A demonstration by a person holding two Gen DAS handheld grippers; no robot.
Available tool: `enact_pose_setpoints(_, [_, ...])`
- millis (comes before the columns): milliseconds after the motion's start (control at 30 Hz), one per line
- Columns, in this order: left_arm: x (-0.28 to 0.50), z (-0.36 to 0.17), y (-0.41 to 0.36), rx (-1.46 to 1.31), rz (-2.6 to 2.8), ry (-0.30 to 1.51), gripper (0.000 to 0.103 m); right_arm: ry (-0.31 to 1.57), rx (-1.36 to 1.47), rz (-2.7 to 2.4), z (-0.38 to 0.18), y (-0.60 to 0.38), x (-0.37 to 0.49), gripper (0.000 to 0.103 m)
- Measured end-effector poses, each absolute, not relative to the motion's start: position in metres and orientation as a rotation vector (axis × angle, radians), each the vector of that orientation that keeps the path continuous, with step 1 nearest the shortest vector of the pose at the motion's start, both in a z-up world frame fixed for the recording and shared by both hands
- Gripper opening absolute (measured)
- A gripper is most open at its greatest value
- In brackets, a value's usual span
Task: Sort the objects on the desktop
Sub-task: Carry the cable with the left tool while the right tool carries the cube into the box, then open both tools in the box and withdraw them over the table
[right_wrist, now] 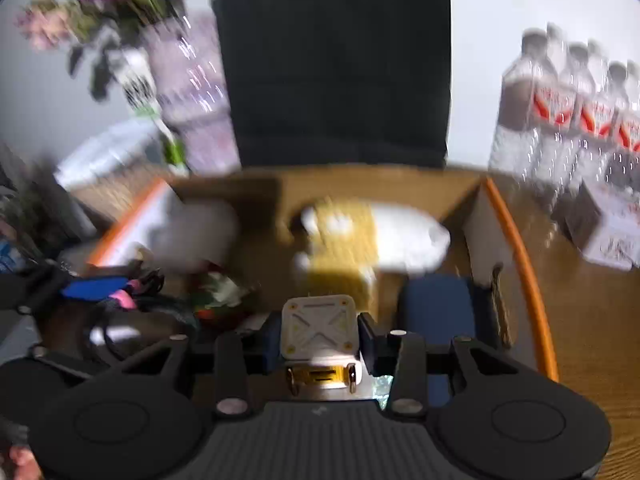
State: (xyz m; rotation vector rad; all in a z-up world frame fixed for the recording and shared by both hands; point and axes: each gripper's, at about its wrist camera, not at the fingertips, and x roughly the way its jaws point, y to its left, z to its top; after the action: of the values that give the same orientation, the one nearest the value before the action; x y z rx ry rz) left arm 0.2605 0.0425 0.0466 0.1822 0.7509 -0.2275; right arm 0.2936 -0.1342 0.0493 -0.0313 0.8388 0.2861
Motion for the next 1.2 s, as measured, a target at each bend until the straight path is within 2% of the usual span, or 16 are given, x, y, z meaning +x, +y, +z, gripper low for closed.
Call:
enact_pose_setpoints(67, [0.269,0.042,0.049,0.143,-0.253,0.790,0.094,0.871,-0.027,0.270,0.045,-0.131,0.293,0.038])
enact_pose_setpoints(167, [0.269,0.041,0.048,0.156,-0.267,0.773,0.095,0.920,-0.097,0.239,0.027,-0.121,0.290,0.038])
enact_pose_setpoints(233, [0.271,0.040,0.048,0.167,-0.290,0.767,0.099,0.907,-0.064,0.234,0.023,-0.126,0.286,0.038])
enact_pose_setpoints(367, [0.263,0.040,0.051,0.174,-0.274,0.731,0.099,0.907,0.055,0.264,0.038,-0.143,0.280,0.039])
enact_pose_setpoints(400, [0.260,0.042,0.052,0.182,-0.262,0.729,0.098,0.890,0.076,0.277,0.048,-0.149,0.275,0.041])
enact_pose_setpoints(433, [0.258,0.046,0.053,0.187,-0.257,0.721,0.098,0.868,0.090,0.283,0.058,-0.154,0.271,0.050])
enact_pose_setpoints(500, [0.250,0.058,0.058,0.169,-0.231,0.688,0.098,0.824,0.106,0.286,0.079,-0.164,0.265,0.058])
enact_pose_setpoints(667, [0.228,0.102,0.074,0.039,-0.191,0.625,0.100,0.752,0.133,0.292,0.116,-0.186,0.242,0.062])
enact_pose_setpoints(800, [0.198,0.124,0.076,-0.015,-0.095,0.617,0.103,0.703,0.128,0.309,0.121,-0.196,0.205,0.068])
enact_pose_setpoints(867, [0.170,0.120,0.072,-0.014,-0.055,0.593,0.103,0.675,0.114,0.329,0.115,-0.196,0.178,0.072])
enact_pose_setpoints(1200, [0.037,0.041,0.055,-0.121,-0.016,0.628,0.103,0.608,-0.032,0.309,0.040,-0.182,0.039,0.072])
